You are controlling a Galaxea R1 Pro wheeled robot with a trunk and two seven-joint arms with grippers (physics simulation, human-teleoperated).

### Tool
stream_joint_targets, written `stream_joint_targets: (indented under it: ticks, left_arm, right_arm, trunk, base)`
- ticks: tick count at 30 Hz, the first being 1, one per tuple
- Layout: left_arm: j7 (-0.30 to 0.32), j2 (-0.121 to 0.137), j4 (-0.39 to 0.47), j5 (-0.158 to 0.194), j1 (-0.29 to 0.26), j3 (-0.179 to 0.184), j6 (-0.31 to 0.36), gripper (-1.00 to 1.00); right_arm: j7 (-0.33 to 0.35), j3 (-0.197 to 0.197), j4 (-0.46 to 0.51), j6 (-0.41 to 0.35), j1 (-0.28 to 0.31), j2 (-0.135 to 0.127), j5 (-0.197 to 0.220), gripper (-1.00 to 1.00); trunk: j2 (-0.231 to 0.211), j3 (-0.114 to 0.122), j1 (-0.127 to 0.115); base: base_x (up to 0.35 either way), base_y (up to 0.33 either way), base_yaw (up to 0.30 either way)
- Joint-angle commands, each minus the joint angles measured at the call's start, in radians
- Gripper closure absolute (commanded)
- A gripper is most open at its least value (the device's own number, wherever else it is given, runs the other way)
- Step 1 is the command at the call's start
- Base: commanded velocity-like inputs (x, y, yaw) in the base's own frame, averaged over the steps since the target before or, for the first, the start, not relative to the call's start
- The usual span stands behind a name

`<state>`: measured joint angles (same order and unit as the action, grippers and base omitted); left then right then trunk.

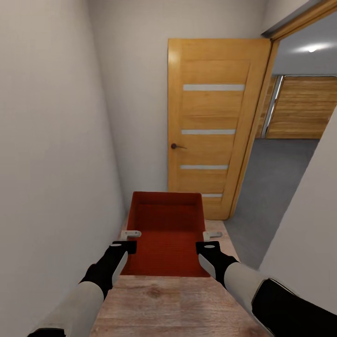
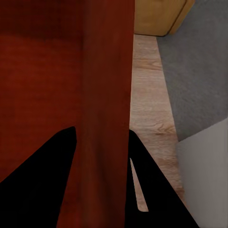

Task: Move the two storage containers from the living room to the garage. In the garage, place one container on the floor and stack the other container on top of it (either order is fine).

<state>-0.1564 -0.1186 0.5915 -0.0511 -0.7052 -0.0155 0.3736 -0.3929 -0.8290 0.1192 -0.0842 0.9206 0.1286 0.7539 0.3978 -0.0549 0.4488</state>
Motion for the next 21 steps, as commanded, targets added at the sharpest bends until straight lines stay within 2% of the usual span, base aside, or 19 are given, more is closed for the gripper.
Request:
stream_joint_targets:
  ticks: [1, 21]
  left_arm:
    - [0.0, -0.015, 0.0, 0.004, 0.0, -0.001, 0.047, 1.0]
    - [-0.002, -0.015, 0.003, 0.004, 0.0, -0.001, 0.047, 1.0]
  right_arm:
    - [-0.003, -0.047, 0.034, 0.015, 0.001, 0.0, -0.024, 1.0]
    - [-0.003, -0.047, 0.034, 0.015, 0.001, 0.0, -0.024, 1.0]
  trunk:
    - [0.002, -0.002, 0.001]
    - [0.002, -0.002, 0.001]
  base:
    - [0.322, 0.0, 0.0]
    - [0.311, 0.0, 0.0]
